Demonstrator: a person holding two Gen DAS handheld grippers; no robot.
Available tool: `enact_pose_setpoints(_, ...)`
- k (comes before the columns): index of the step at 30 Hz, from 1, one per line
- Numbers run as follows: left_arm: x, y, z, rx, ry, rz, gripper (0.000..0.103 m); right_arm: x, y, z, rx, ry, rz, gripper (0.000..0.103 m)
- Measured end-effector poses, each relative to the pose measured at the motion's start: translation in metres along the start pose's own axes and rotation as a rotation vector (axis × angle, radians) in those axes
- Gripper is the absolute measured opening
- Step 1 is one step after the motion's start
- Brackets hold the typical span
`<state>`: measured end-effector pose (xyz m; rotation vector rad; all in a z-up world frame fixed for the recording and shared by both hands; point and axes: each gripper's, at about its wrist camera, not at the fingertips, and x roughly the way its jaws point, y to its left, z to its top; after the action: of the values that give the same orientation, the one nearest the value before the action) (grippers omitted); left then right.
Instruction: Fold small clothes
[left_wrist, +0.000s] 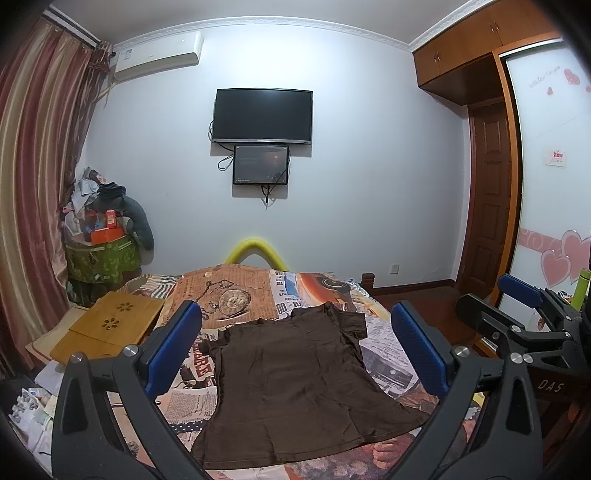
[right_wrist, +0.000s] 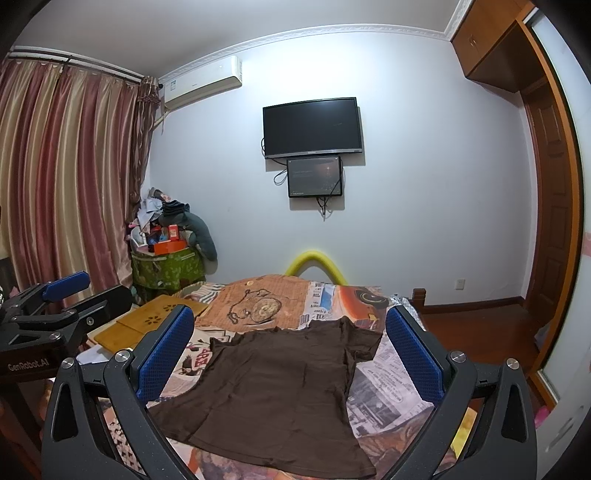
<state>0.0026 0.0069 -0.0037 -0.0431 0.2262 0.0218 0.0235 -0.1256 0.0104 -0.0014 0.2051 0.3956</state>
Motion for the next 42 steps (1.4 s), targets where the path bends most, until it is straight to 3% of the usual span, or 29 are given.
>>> enact_pose_setpoints(42, -0.0034, -0.0046, 0.0039, 0.01, -0.008, 0.004, 0.103, -0.0009, -0.0034, -0.0028, 0.009, -0.001, -0.002, 0.103)
